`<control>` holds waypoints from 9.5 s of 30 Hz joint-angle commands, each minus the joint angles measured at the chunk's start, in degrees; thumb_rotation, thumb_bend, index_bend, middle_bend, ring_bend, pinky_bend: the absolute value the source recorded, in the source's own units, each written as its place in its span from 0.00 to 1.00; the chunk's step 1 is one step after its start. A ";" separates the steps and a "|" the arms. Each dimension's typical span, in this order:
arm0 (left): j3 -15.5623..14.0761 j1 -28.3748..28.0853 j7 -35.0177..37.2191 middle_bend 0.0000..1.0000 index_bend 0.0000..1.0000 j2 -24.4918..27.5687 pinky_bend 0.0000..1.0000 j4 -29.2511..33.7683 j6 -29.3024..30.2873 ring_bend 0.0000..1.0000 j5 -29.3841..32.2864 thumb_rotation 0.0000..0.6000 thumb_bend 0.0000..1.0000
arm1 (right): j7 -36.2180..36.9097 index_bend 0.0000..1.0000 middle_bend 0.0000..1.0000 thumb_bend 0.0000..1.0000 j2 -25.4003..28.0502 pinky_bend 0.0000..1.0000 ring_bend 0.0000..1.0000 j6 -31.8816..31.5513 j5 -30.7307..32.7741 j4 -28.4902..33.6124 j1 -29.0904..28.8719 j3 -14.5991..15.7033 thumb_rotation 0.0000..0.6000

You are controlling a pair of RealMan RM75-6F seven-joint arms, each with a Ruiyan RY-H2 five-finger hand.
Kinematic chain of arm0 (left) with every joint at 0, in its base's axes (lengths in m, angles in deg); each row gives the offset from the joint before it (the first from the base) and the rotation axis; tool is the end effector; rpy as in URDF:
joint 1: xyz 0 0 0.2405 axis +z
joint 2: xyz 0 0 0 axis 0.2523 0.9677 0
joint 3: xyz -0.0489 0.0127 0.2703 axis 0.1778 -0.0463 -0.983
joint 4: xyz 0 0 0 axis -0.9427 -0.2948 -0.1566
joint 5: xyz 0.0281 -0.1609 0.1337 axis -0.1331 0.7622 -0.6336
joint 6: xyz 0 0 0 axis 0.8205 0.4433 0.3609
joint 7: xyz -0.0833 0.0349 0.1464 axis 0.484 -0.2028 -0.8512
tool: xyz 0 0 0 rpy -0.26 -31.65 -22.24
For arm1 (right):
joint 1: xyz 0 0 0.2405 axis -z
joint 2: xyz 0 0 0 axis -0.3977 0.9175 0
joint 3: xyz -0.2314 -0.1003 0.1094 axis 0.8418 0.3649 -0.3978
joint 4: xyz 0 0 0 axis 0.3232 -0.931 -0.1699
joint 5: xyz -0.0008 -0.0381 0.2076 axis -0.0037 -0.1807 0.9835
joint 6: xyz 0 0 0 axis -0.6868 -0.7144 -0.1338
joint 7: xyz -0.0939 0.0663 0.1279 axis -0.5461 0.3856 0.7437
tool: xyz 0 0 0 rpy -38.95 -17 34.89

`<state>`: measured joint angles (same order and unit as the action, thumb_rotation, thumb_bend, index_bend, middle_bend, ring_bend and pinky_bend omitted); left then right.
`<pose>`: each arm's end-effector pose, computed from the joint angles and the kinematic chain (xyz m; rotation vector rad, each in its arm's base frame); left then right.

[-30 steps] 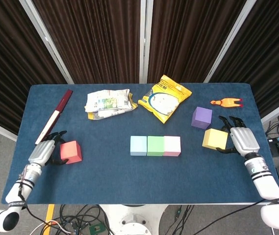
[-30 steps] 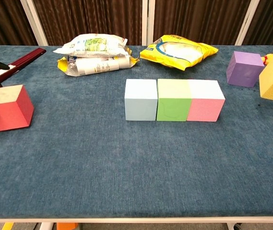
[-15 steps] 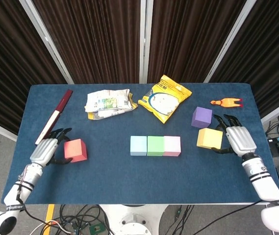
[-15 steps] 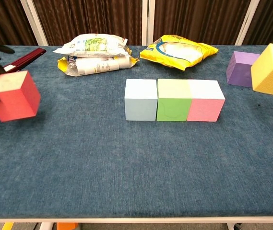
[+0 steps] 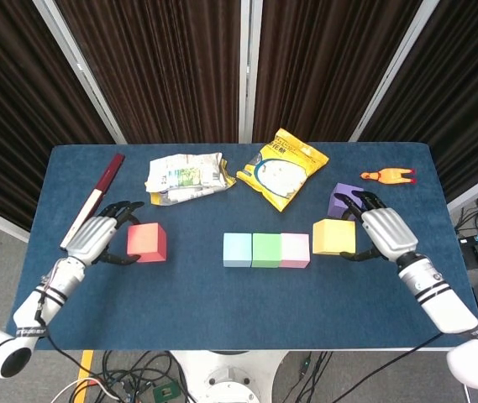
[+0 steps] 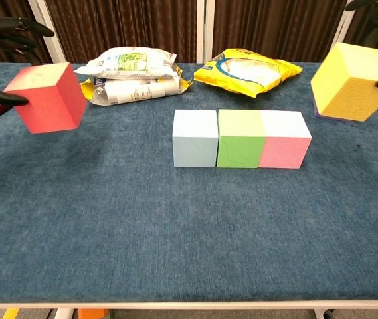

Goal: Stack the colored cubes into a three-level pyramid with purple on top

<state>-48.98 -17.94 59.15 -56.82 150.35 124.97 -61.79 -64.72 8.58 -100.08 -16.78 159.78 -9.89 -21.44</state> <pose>-0.2102 0.3541 0.0818 -1.7235 -1.2990 -1.1223 -0.2082 -0.3637 0.1345 1.7877 -1.0936 1.0072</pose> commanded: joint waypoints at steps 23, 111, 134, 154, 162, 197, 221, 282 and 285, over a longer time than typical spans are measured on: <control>6.99 -14.14 -18.26 0.54 0.03 -6.97 0.09 3.96 -7.56 0.11 22.63 1.00 0.22 | -7.77 0.00 0.44 0.08 -6.45 0.00 0.02 2.35 7.24 0.11 -5.50 -1.14 1.00; 4.85 -15.87 -20.95 0.57 0.02 -8.65 0.09 6.63 -2.08 0.15 28.84 1.00 0.22 | -15.35 0.00 0.43 0.07 -4.78 0.00 0.02 11.16 23.28 5.37 -16.96 -0.24 1.00; 4.63 -15.21 -19.35 0.57 0.02 -7.86 0.08 6.29 -2.77 0.15 27.82 1.00 0.22 | -16.17 0.00 0.42 0.04 -5.19 0.00 0.02 11.59 26.03 4.89 -18.53 0.27 1.00; 4.31 -14.70 -18.92 0.57 0.02 -7.73 0.08 6.14 -2.76 0.15 27.18 1.00 0.22 | -14.73 0.00 0.26 0.00 -4.92 0.00 0.00 12.33 25.44 4.56 -18.49 0.63 1.00; 4.30 -14.31 -18.66 0.57 0.02 -7.44 0.08 6.26 -2.49 0.15 27.01 1.00 0.22 | -13.94 0.00 0.17 0.00 -5.92 0.00 0.00 12.37 23.98 3.94 -18.59 0.39 1.00; 4.22 -12.96 -17.31 0.56 0.02 -6.31 0.08 6.23 -2.53 0.15 25.89 1.00 0.22 | -15.79 0.00 0.49 0.01 -11.21 0.00 0.00 8.36 24.71 1.31 -18.97 -0.36 1.00; 4.90 -13.35 -18.22 0.56 0.02 -6.54 0.08 7.41 -1.72 0.15 25.31 1.00 0.22 | -10.87 0.00 0.09 0.00 -5.38 0.00 0.00 6.47 21.29 6.00 -14.92 -1.32 1.00; 10.58 -25.52 -43.21 0.56 0.02 -29.56 0.07 3.73 10.33 0.15 41.16 1.00 0.22 | 27.26 0.00 0.08 0.00 3.11 0.00 0.00 -5.50 -2.78 -5.46 2.95 0.58 1.00; 10.69 -25.62 -43.14 0.56 0.02 -29.65 0.07 3.51 10.26 0.15 41.19 1.00 0.22 | 27.49 0.00 0.08 0.00 3.01 0.00 0.00 -5.25 -2.84 -5.63 2.88 0.70 1.00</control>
<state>-38.30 -43.56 16.00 -86.47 153.85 135.24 -20.60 -37.24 11.59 -105.33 -19.62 154.15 -7.00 -20.74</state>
